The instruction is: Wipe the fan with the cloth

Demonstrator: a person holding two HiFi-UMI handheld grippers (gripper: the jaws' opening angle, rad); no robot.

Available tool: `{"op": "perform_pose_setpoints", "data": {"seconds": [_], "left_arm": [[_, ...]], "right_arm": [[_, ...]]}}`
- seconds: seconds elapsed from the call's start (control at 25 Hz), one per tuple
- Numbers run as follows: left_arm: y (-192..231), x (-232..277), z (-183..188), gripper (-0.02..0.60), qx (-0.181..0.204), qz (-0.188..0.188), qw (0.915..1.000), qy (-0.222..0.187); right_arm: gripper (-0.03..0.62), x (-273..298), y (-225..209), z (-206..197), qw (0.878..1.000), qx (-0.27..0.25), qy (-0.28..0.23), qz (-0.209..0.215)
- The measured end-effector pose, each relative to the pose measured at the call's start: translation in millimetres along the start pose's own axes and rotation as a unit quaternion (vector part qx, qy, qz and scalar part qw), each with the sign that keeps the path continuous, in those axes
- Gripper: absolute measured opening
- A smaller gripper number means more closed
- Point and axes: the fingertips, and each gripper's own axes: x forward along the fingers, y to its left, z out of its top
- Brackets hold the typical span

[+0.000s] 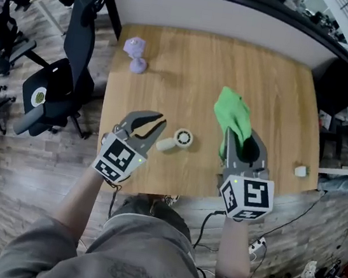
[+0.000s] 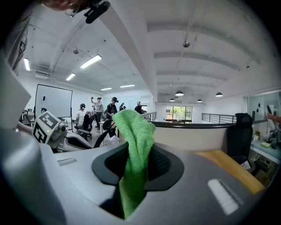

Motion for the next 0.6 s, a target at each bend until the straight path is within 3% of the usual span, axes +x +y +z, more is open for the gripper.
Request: {"op": "perform_pose_setpoints", "data": {"seconds": [0.16,0.32,0.6], "left_arm": [[7,-23,53,0.026,0.009,0.017,0.9996,-0.019],[12,-52,101,0.003,-0.020,0.031,0.9971,-0.067],[-1,-88,136,0.003,-0.030,0.037,0.9952,-0.086]], "right_arm": [[0.097,-26,5,38,0.999,-0.015,-0.039,-0.004],[0.097,-56,11,70,0.997,-0.030,-0.072,-0.015],[0.095,-93,27,92,0.996,-0.015,-0.092,0.005]]}}
